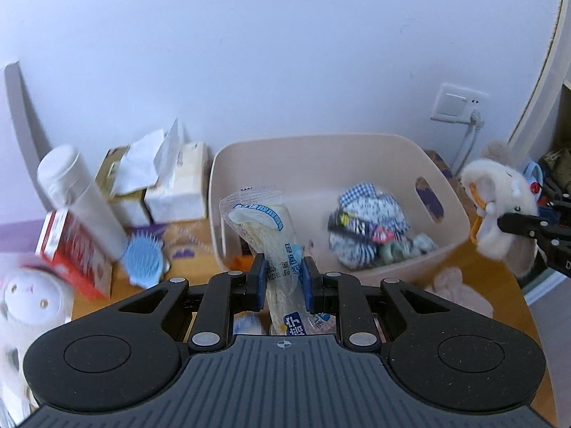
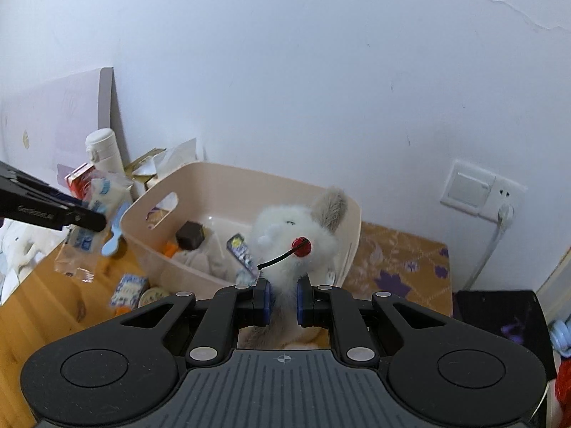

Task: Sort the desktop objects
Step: 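Carry the snack packet and white plush bunny into the basket with both grippers, then open both grippers and pull back from the basket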

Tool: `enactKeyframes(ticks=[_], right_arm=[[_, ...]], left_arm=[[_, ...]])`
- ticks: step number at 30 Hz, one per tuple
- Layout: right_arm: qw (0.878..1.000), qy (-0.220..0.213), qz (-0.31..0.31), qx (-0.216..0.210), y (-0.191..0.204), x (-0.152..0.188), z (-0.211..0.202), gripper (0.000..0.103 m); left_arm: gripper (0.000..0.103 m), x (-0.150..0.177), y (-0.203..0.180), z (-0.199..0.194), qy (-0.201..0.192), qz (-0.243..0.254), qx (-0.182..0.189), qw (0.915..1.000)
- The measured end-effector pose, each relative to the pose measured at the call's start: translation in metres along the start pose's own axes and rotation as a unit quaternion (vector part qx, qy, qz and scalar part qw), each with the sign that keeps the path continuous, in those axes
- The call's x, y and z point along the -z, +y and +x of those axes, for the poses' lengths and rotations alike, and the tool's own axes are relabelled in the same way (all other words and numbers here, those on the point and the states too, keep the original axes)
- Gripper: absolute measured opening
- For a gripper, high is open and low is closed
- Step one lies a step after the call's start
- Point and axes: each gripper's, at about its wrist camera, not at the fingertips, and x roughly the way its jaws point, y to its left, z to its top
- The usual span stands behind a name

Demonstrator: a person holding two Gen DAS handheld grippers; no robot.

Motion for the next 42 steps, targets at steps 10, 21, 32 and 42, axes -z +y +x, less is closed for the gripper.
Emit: enactKeyframes(ticks=[10, 21, 32, 42], right_arm=[[1.0, 0.003, -0.003, 0.002, -0.014, -0.018, 0.039, 0.013], [0.999, 0.042, -0.002, -0.017, -0.015, -0.014, 0.088, 0.013], [0.998, 0.066, -0.001, -0.02, -0.013, -0.004, 0.102, 0.039], [0.999, 0.051, 0.001, -0.011, -0.006, -0.002, 0.086, 0.065]], left_arm=[[0.02, -0.027, -0.017, 0.056, 0.012, 0.008, -0.014, 0.9998], [0.02, -0.032, -0.021, 0.109, 0.07, -0.019, -0.035, 0.9967], [0.029, -0.028, -0.021, 0.111, 0.078, -0.021, -0.055, 0.9953], [0.076, -0.025, -0.018, 0.084, 0.044, -0.03, -0.068, 0.9963]])
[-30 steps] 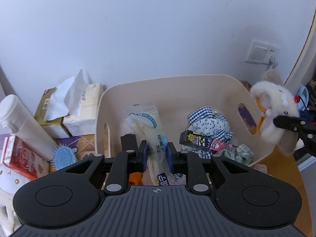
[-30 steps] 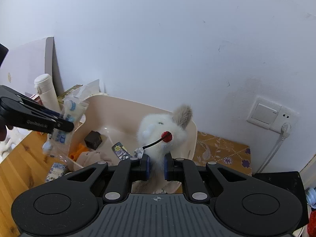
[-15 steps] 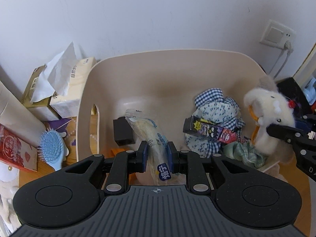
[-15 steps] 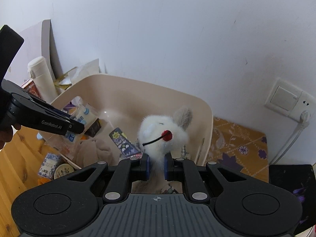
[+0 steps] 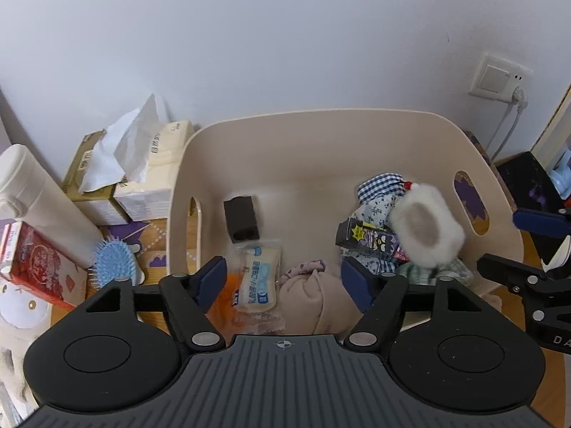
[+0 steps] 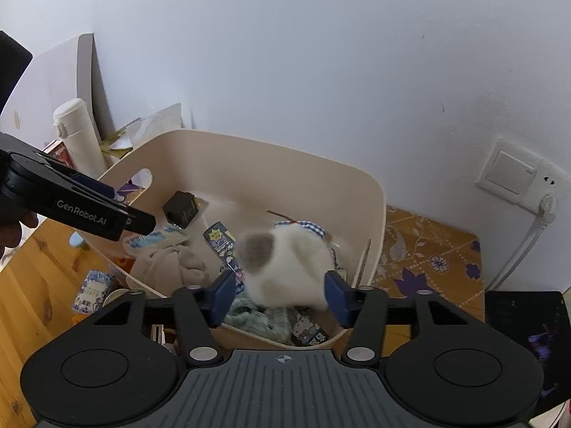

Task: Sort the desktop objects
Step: 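Open both grippers and pull back from the basket, then grasp the orange bottle with the left gripper while the right grasps the pink cloth bundle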

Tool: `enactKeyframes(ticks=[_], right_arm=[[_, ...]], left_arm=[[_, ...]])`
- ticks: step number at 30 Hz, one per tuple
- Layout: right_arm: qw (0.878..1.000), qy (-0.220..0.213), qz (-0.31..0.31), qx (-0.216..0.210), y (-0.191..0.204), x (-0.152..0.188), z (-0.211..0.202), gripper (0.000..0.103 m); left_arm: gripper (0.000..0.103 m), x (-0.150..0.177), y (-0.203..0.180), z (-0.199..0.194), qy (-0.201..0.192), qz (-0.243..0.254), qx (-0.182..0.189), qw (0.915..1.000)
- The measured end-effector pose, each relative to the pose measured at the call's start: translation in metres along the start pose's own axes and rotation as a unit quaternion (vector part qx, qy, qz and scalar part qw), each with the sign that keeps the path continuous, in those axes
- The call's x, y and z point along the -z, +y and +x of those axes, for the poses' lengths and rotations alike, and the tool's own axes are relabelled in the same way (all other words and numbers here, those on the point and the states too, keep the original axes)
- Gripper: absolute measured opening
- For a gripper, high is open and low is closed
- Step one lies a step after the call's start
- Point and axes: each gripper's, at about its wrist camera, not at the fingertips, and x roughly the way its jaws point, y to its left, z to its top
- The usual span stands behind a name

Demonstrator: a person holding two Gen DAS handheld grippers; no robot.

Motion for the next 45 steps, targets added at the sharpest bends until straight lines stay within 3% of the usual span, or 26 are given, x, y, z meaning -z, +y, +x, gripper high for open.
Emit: enactKeyframes(ticks=[7, 12, 15, 30, 37, 45], right_arm=[[0.999, -0.015, 0.028, 0.014, -0.002, 0.003, -0.025, 0.094], [0.999, -0.011, 0.034, 0.027, -0.004, 0.013, -0.044, 0.096], [0.999, -0.007, 0.033, 0.033, -0.002, 0.023, -0.054, 0.103], [0.997, 0.042, 0.036, 0.044, -0.006, 0.071, -0.072, 0.103], [0.996, 0.054, 0.047, 0.055, -0.013, 0.083, -0.065, 0.103], [0.994, 0.083, 0.053, 0.042, -0.021, 0.092, -0.043, 0.103]], left_arm=[[0.079, 0.008, 0.006, -0.023, -0.018, -0.006, -0.007, 0.9998], [0.083, 0.021, 0.012, -0.039, -0.024, -0.008, -0.012, 0.9996], [0.083, 0.03, 0.016, -0.046, -0.022, -0.005, -0.015, 0.9996], [0.085, 0.08, 0.012, -0.051, 0.011, -0.002, -0.015, 0.9998], [0.085, 0.105, -0.008, -0.037, 0.034, 0.02, -0.011, 0.9991], [0.085, 0.11, -0.012, -0.016, 0.053, -0.004, -0.009, 0.9985]])
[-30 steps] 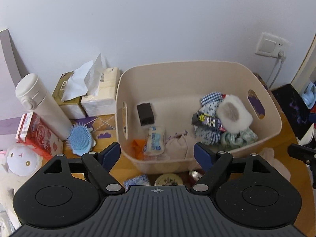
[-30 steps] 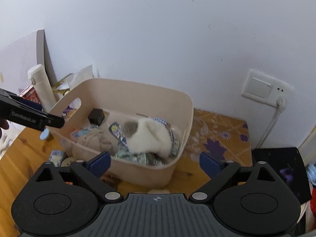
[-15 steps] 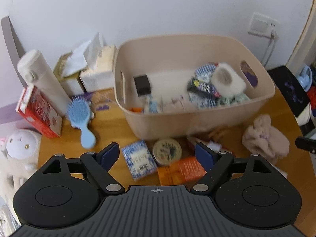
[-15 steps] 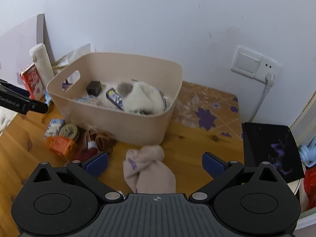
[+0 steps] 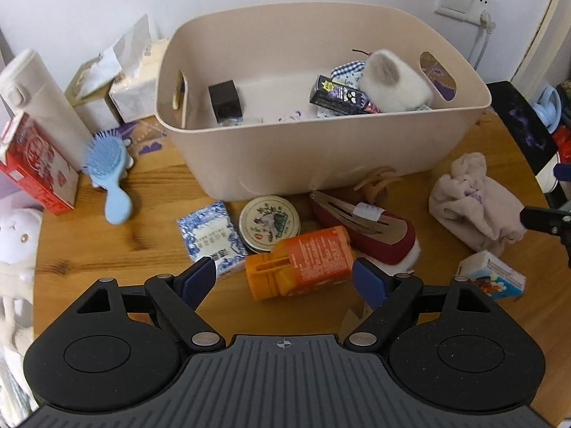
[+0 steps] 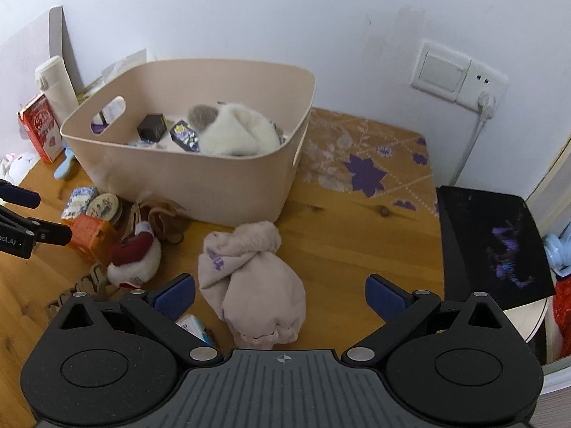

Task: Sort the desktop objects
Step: 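Grasp the orange bottle with the left gripper while the right grasps the pink cloth bundle, then carry the orange bottle and pink cloth bundle into the basket with both grippers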

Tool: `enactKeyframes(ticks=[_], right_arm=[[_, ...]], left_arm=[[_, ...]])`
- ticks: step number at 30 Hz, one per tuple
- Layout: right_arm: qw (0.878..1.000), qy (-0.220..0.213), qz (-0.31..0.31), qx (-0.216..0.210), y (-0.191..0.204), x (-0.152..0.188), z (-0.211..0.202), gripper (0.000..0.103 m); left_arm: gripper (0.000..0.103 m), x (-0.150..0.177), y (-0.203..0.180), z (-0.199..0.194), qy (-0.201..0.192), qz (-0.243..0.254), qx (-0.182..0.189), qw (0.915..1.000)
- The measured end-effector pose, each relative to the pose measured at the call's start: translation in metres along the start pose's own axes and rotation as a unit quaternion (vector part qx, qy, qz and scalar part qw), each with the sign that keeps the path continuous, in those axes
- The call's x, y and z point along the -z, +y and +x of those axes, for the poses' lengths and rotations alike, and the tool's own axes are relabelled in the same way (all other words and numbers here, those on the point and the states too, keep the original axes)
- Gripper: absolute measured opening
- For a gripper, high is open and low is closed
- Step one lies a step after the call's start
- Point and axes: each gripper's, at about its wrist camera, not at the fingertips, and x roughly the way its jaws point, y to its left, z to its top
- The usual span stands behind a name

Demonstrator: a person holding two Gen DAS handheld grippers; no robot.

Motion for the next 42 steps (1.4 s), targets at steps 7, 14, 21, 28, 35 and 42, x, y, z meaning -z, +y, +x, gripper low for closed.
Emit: enactKeyframes(ticks=[7, 14, 21, 28, 35, 42], right_arm=[[1.0, 0.023, 0.0, -0.016, 0.0, -0.001, 0.025, 0.103], [0.998, 0.046, -0.005, -0.033, 0.002, 0.001, 0.05, 0.103], [0.997, 0.057, -0.004, -0.051, 0.005, 0.003, 0.069, 0.103], [0.996, 0.062, -0.005, -0.068, 0.01, 0.004, 0.079, 0.073], [0.995, 0.064, -0.028, -0.065, 0.014, 0.006, 0.075, 0.038], [0.997, 0.049, -0.025, -0.052, 0.012, 0.008, 0.058, 0.031]], left_arm=[[0.085, 0.0, -0.005, 0.016, 0.011, -0.028, 0.0, 0.9995], [0.085, -0.002, -0.006, 0.038, 0.026, -0.053, -0.009, 0.9982], [0.084, -0.001, -0.005, 0.054, 0.035, -0.072, -0.012, 0.9968], [0.082, 0.001, -0.006, 0.056, 0.026, -0.066, -0.014, 0.9974], [0.081, 0.004, -0.002, 0.054, 0.027, -0.075, -0.02, 0.9966], [0.081, 0.015, 0.001, 0.041, 0.02, -0.084, -0.018, 0.9961]])
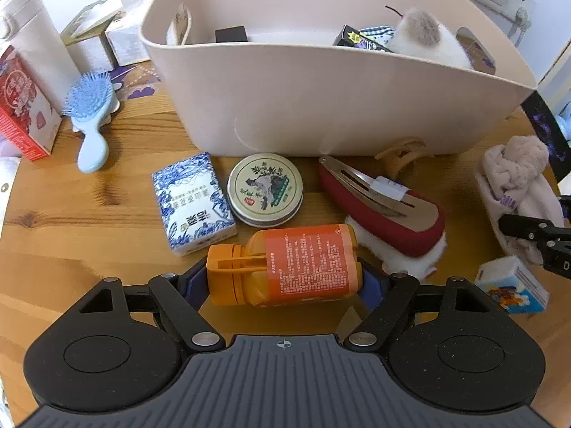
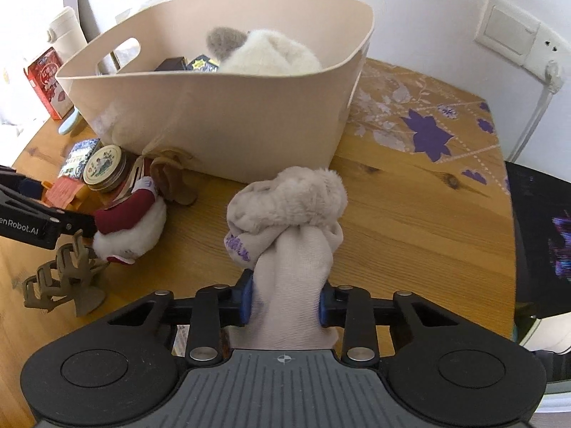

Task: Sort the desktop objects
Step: 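Carry the orange bottle and pink cloth bundle into the basket with both grippers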

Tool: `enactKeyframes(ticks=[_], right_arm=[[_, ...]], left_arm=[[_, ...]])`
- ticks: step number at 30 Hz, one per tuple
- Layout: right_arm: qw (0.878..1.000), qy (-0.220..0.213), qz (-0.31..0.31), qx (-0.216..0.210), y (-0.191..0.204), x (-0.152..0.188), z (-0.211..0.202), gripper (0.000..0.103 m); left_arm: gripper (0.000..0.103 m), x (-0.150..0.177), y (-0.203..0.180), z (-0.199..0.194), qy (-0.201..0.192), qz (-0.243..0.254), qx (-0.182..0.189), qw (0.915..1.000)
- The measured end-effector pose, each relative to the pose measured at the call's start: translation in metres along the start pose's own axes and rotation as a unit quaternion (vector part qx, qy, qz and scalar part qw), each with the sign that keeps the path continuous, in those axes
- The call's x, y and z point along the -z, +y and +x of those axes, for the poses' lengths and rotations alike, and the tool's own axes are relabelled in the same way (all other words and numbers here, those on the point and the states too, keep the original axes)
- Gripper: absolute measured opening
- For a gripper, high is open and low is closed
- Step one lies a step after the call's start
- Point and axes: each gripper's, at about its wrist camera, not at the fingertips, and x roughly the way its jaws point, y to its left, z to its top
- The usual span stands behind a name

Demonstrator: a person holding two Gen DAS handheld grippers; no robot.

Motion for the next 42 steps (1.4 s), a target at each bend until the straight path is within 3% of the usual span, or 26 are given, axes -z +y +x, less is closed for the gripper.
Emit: enactKeyframes(ticks=[22, 42], right_arm=[[0.995, -0.09, -0.021, 0.028, 0.029, 0.001, -0.083, 0.03], [0.985, -0.153, -0.059, 0.051, 0.041, -0.037, -0.13, 0.03]], left_arm=[[0.081, 0.013, 0.017, -0.077, -0.085, -0.005, -0.003, 0.9964], [0.081, -0.028, 0.041, -0.131, -0.182, -0.015, -0.036, 0.9825]])
